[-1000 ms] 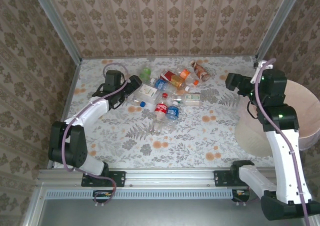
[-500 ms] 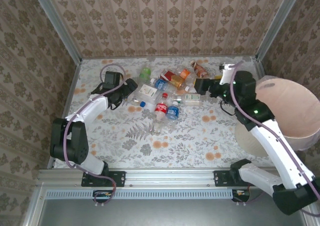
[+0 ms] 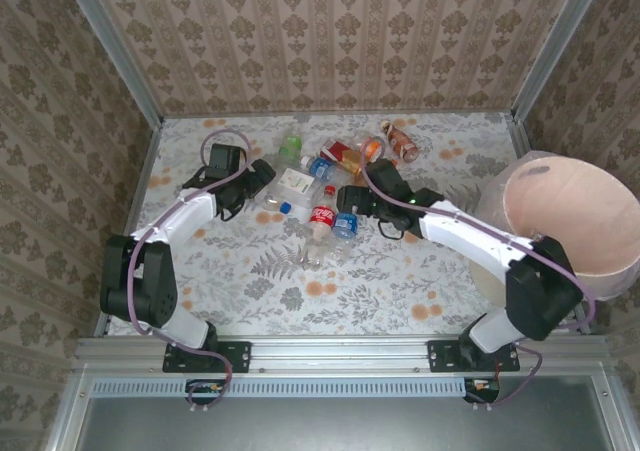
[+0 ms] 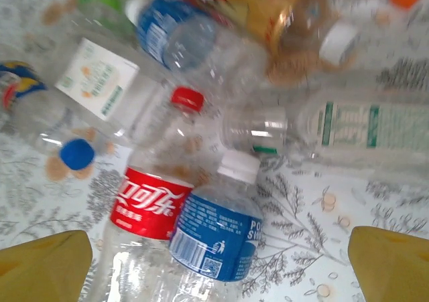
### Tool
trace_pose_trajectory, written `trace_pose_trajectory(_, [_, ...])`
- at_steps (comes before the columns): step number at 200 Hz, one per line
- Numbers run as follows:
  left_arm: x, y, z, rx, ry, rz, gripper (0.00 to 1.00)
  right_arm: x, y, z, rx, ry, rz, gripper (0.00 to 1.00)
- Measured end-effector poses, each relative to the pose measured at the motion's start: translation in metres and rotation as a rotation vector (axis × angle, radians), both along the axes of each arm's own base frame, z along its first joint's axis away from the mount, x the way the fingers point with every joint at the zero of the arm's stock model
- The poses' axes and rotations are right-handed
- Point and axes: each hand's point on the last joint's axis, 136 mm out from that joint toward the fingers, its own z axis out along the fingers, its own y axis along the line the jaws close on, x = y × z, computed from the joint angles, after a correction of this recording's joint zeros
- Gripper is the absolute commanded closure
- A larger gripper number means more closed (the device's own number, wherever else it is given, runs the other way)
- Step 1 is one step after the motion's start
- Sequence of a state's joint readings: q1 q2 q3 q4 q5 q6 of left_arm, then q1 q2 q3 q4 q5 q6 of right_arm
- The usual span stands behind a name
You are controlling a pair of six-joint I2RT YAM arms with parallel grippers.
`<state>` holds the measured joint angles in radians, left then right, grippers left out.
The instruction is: Put the plastic bottles in the bin
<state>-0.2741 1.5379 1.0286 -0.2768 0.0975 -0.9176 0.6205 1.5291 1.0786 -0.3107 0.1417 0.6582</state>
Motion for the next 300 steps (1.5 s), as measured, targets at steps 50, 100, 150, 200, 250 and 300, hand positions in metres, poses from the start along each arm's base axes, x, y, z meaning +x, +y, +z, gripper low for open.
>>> trace_pose_trajectory(50, [-0.012, 0.003, -0.013, 0.007, 0.033, -0.002, 0.00, -0.012, 0.020, -0.060, -0.070, 0.152, 0.036, 0.05])
trace_pose_trajectory(100, [-0.014, 0.003, -0.009, 0.003, 0.020, -0.002, 0.00, -0.011, 0.021, -0.078, -0.129, 0.208, 0.041, 0.08])
trace_pose_trajectory(150, [-0.015, 0.004, -0.006, 0.001, 0.012, -0.002, 0.00, -0.023, -0.003, -0.091, -0.260, 0.258, 0.029, 0.11])
trace_pose_trajectory(200, [-0.016, 0.004, -0.006, 0.001, 0.013, -0.001, 0.00, -0.025, -0.006, -0.101, -0.303, 0.277, 0.057, 0.16])
trace_pose_trajectory(250, [-0.016, 0.004, -0.007, 0.002, 0.015, -0.002, 0.00, -0.024, -0.006, -0.119, -0.364, 0.292, 0.112, 0.17])
trace_pose_trajectory(300, [-0.017, 0.004, -0.007, 0.001, 0.017, 0.000, 0.00, -0.012, -0.002, -0.117, -0.403, 0.242, 0.171, 0.33])
